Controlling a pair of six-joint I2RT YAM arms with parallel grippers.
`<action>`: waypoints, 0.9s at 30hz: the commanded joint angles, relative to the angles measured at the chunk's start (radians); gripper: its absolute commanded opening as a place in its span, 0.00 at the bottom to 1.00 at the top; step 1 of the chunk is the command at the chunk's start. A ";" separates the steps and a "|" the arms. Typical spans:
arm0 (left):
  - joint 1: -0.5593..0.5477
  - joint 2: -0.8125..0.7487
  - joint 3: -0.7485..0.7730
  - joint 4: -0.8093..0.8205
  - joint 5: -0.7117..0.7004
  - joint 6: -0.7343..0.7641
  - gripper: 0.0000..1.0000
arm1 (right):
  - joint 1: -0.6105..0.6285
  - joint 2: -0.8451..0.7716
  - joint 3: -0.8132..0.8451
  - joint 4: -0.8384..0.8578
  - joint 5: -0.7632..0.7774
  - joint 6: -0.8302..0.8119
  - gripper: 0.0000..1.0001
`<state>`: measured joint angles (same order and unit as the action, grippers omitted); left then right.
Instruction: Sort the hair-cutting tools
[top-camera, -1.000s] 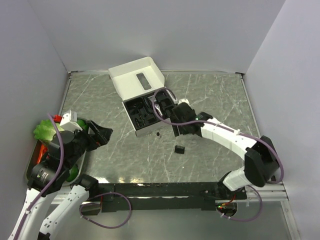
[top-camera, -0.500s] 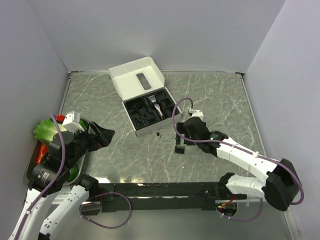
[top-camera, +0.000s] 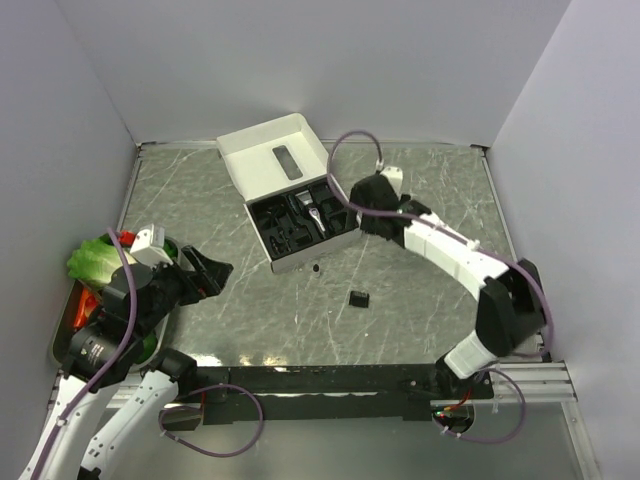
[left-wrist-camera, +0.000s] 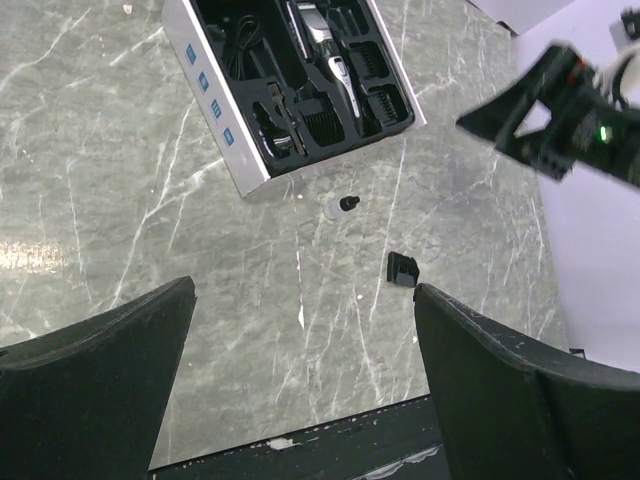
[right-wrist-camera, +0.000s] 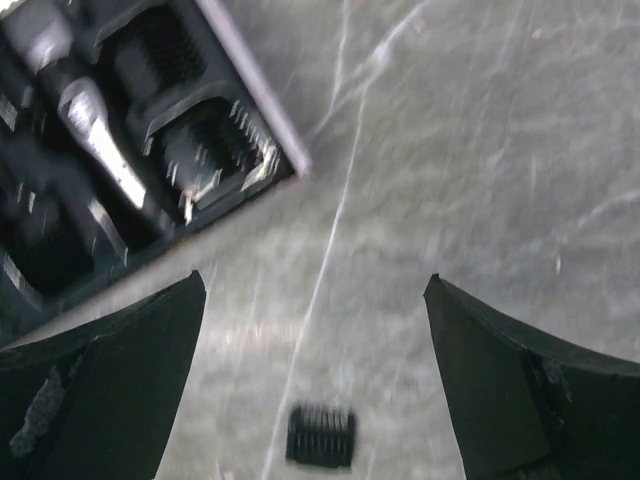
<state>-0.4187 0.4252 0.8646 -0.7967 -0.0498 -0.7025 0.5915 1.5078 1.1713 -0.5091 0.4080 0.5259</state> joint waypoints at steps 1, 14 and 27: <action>-0.002 -0.006 -0.012 0.016 -0.004 -0.028 0.97 | -0.143 0.126 0.150 0.001 -0.066 0.032 0.99; -0.002 0.026 -0.016 0.030 -0.033 -0.043 0.97 | -0.243 0.644 0.625 -0.198 -0.150 0.014 0.94; -0.002 0.014 -0.042 0.047 -0.015 -0.057 0.97 | -0.187 0.563 0.400 -0.126 -0.247 -0.073 0.84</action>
<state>-0.4187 0.4488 0.8127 -0.7818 -0.0753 -0.7464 0.3519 2.1559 1.6318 -0.6216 0.2077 0.4984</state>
